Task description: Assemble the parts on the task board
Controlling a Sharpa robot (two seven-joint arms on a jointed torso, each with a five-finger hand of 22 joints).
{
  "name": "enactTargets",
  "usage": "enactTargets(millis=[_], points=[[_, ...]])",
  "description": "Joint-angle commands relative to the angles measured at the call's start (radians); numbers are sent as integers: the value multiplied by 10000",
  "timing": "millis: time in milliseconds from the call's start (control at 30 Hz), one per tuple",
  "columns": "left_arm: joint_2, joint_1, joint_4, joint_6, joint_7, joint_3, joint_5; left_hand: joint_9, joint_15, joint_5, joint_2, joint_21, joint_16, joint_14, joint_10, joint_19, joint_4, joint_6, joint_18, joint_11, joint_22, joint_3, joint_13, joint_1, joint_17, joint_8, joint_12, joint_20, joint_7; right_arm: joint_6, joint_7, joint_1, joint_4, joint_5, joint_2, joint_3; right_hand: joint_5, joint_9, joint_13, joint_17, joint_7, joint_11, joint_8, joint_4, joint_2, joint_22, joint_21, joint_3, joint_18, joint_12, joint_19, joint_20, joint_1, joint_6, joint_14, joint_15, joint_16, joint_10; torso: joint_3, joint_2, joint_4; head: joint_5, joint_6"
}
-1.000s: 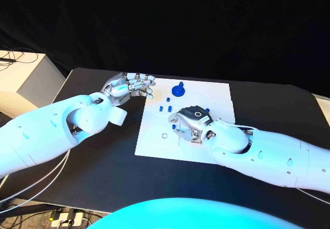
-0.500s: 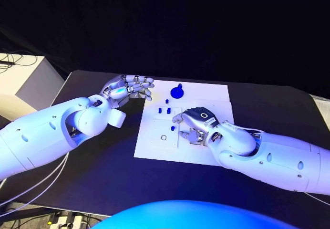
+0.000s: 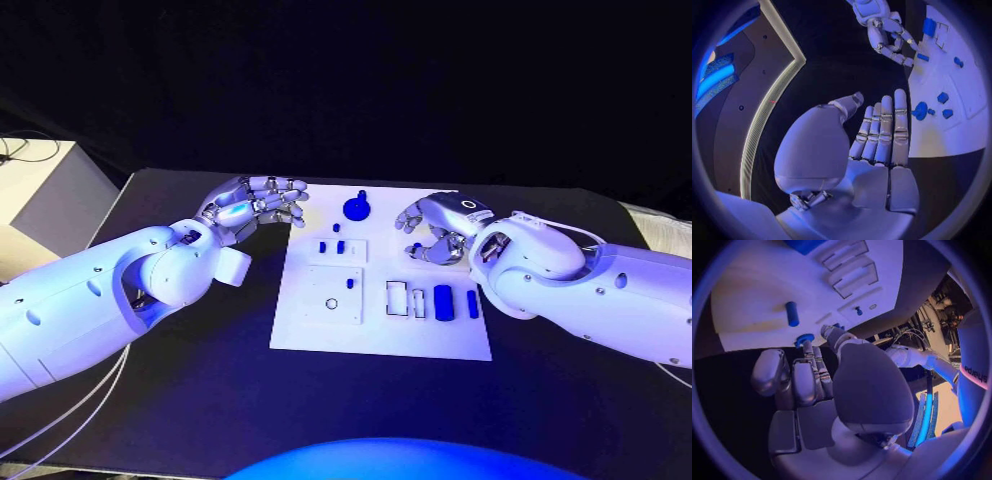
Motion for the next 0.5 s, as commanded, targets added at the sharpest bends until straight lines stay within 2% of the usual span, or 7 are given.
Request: enactTargets(millis=[33, 100, 133, 233, 500], points=[[33, -17, -6, 152, 68, 6, 23, -9, 22, 12, 117, -25, -53, 78, -13, 20, -19, -74, 104, 24, 9, 45, -17, 1, 8, 62, 19, 0, 84, 792, 206, 82, -189, 319, -76, 2, 10, -21, -13, 18, -64, -30, 19, 50, -110, 21, 60, -89, -66, 41, 86, -8, 31, 56, 202, -11, 61, 41, 7, -24, -21, -99, 88], [39, -21, -12, 155, 70, 6, 23, -9, 22, 12, 117, -25, -53, 78, -13, 20, -19, -74, 104, 24, 9, 45, -17, 1, 8, 62, 19, 0, 84, 961, 234, 113, -299, 226, -94, 5, -11, -37, -16, 24, -121, -29, 3, 84, -133, 1, 34, -182, -61, 39, 77, -9, 29, 35, 201, -10, 75, 7, 8, -26, -22, -107, 92], [41, -24, -14, 157, 71, 6, 23, -9, 22, 12, 117, -25, -53, 78, -13, 20, -19, -74, 104, 24, 9, 45, -17, 1, 8, 62, 19, 0, 84, 1082, 251, 127, -367, 176, -96, 6, -37, -52, -18, 28, -177, -26, -7, 124, -143, -10, 14, -310, -58, 38, 71, -9, 47, 25, 201, -7, 91, -35, 5, -15, -3, -170, 111], [42, -29, -15, 160, 71, 6, 24, -9, 22, 12, 117, -25, -53, 78, -13, 20, -19, -74, 104, 24, 9, 45, -17, 1, 8, 62, 19, 0, 84, 1393, 300, 152, -575, 48, -49, 1, -87, -84, -17, 56, -260, -18, -29, 214, -122, -11, -7, -589, -56, 50, 69, -5, 114, 1, 204, 3, 135, -100, 2, 1, 2, -216, 131], [47, -35, -16, 166, 81, 6, 24, -9, 22, 12, 117, -25, -53, 78, -13, 20, -19, -74, 104, 24, 9, 45, -17, 1, 8, 62, 19, 0, 84, 1587, 388, 143, -1021, -213, 243, -50, -114, -99, -11, 22, -283, -18, -24, 284, -43, -7, -16, -735, -55, 81, 73, -3, 199, 22, 195, 5, 136, -105, 0, 11, 14, -225, 136]])
